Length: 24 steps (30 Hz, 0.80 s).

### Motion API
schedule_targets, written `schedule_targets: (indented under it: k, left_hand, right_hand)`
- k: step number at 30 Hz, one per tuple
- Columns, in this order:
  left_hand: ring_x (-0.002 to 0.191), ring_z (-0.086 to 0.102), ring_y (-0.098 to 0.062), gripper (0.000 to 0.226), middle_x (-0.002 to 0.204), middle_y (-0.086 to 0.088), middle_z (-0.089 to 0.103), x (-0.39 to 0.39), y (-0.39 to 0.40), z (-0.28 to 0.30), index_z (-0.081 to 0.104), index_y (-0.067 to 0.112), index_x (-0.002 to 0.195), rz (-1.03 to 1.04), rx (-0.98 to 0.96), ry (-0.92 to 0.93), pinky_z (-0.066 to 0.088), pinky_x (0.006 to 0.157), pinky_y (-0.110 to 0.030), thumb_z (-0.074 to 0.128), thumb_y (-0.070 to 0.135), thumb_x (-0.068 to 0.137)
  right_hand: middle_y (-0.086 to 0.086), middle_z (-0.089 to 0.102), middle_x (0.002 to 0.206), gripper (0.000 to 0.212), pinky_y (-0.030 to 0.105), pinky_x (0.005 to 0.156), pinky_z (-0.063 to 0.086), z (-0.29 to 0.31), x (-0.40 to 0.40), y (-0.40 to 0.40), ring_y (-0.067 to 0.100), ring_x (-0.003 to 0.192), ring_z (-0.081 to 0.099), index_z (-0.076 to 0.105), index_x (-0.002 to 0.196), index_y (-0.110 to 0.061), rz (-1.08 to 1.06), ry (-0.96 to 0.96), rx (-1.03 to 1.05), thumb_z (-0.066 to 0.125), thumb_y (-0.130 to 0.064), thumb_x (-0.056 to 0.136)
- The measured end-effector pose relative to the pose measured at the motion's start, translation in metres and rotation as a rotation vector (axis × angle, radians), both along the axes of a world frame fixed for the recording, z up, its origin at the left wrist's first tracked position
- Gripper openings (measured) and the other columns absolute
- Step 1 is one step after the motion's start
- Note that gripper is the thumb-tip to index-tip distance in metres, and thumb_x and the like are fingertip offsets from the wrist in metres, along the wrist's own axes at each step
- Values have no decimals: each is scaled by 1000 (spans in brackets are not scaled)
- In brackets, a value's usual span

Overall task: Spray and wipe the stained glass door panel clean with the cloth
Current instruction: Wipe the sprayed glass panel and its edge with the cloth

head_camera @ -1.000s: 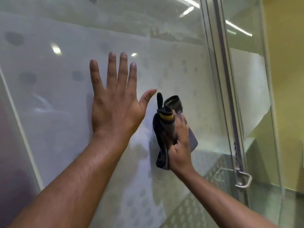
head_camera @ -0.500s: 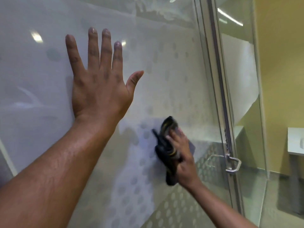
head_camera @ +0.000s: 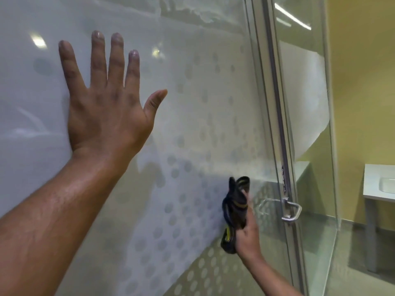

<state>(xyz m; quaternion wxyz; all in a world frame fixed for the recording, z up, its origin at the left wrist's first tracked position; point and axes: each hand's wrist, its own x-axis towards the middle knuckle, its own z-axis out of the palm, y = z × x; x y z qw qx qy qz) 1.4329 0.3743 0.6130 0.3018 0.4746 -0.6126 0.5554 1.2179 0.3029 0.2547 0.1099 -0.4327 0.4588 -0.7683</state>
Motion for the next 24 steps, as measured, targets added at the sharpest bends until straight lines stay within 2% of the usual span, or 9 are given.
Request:
schedule_targets:
  k: [2,4,7,9,11,13,16,18,24]
  left_hand:
    - [174,0,-39,91,186,-18,5,0,0,-1,8,14,176,16,7,-4,2,134,-73,-11,70,107]
    - [174,1,-40,91,186,-18,5,0,-1,0,8,14,176,24,2,-6,2,134,-73,-10,70,108]
    - [173,3,-40,90,186,-18,6,1,-4,-1,10,13,177,3,-6,-5,0,134,-73,-7,70,109]
    - [173,3,-40,89,186,-19,7,1,-4,0,10,13,177,7,-7,-8,0,134,-73,-5,69,109]
    - [173,3,-40,88,186,-19,7,1,-4,-1,11,13,177,2,-10,-17,-1,134,-72,-2,69,110]
    - [174,3,-39,87,186,-18,7,1,-4,-1,11,13,177,7,-19,-13,-3,134,-71,-2,68,110]
    - [174,2,-38,87,187,-17,6,-2,-4,1,12,14,177,21,-8,-4,-5,135,-70,-1,68,110]
    - [174,2,-38,88,187,-16,5,-1,-6,1,12,14,177,32,-11,-4,-5,135,-69,-1,68,110]
    - [174,10,-37,87,186,-16,11,1,-6,0,18,15,177,17,-23,9,3,137,-69,2,70,111]
  right_hand:
    - [16,54,157,53,50,125,34,41,-28,-18,33,149,48,45,155,-7,-64,-460,138,60,-20,106]
    - [13,48,162,62,44,129,28,77,-12,-23,30,153,42,42,158,-12,-82,-518,76,55,-44,106]
    - [-17,27,173,72,22,130,7,108,49,-2,11,163,13,25,161,-50,-115,-38,-162,59,-63,98]
    - [-22,28,171,76,31,131,-1,109,57,2,13,165,7,29,161,-50,-118,399,-305,69,-26,101]
    - [-26,30,169,88,42,133,-1,137,19,-11,17,165,12,31,160,-50,-93,501,-367,67,0,98]
    - [-23,35,168,70,47,132,14,182,-21,-29,24,162,24,36,159,-43,-122,265,-276,63,-11,103]
    - [10,44,165,57,51,124,31,258,-65,-46,38,152,40,45,155,-15,-147,-296,23,55,-44,107]
    - [13,41,166,59,48,128,25,284,-39,-44,37,155,35,48,153,-11,-169,-329,13,54,-46,107]
    - [-27,30,167,85,30,131,-4,289,18,-18,9,164,9,33,153,-59,-85,606,-510,57,-5,93]
